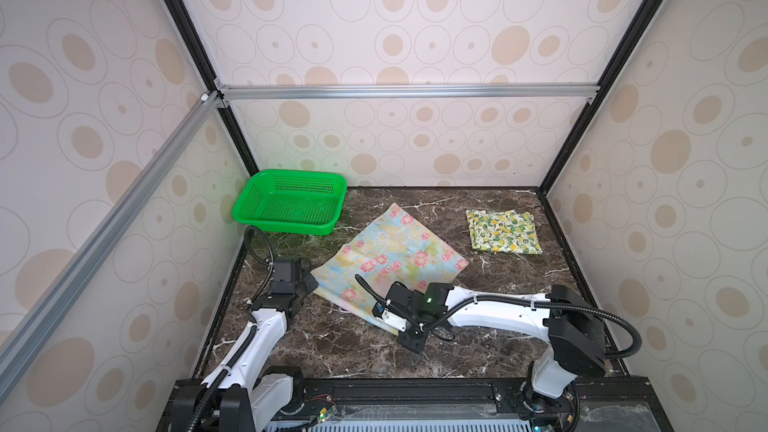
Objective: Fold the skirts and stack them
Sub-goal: 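Lift the floral skirt with both grippers, raising the left gripper toward the basket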
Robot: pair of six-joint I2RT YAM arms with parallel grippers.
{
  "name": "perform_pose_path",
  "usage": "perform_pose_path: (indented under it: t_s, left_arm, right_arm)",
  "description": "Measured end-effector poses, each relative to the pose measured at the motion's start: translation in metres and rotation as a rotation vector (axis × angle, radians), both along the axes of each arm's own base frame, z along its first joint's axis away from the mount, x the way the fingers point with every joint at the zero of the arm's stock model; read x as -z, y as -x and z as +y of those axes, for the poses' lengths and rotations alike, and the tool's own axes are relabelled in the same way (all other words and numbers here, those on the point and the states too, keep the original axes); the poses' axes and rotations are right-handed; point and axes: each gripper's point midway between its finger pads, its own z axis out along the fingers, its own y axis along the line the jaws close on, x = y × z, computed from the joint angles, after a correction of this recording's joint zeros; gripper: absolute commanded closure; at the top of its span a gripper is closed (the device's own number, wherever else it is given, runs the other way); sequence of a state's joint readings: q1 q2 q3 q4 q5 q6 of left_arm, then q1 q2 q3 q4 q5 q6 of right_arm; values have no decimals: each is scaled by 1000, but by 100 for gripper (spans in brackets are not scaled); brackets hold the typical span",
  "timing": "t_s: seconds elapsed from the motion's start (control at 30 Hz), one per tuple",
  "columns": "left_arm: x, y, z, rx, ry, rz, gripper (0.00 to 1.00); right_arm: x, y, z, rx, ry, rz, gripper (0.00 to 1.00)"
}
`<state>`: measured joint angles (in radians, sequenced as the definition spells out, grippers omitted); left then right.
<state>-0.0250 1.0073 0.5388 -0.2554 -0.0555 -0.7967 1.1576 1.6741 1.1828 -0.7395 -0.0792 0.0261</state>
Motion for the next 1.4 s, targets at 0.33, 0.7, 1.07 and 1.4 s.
perform_pose_path:
  t_s: [0.33, 0.7, 1.07, 1.4]
  left_arm:
    - [-55, 14, 14, -44, -54, -70, 100]
    - [-110, 49, 32, -113, -130, -126, 100]
    - [-133, 42, 26, -78, -113, -171, 100]
    - [-112, -15, -1, 32, -43, -160, 100]
  right_arm:
    - [-39, 24, 19, 5, -156, 129, 100]
    - [-86, 65, 44, -45, -310, 270, 100]
    - [-105, 79, 55, -22, -418, 347, 100]
    - [-92, 24, 36, 191, -458, 375, 100]
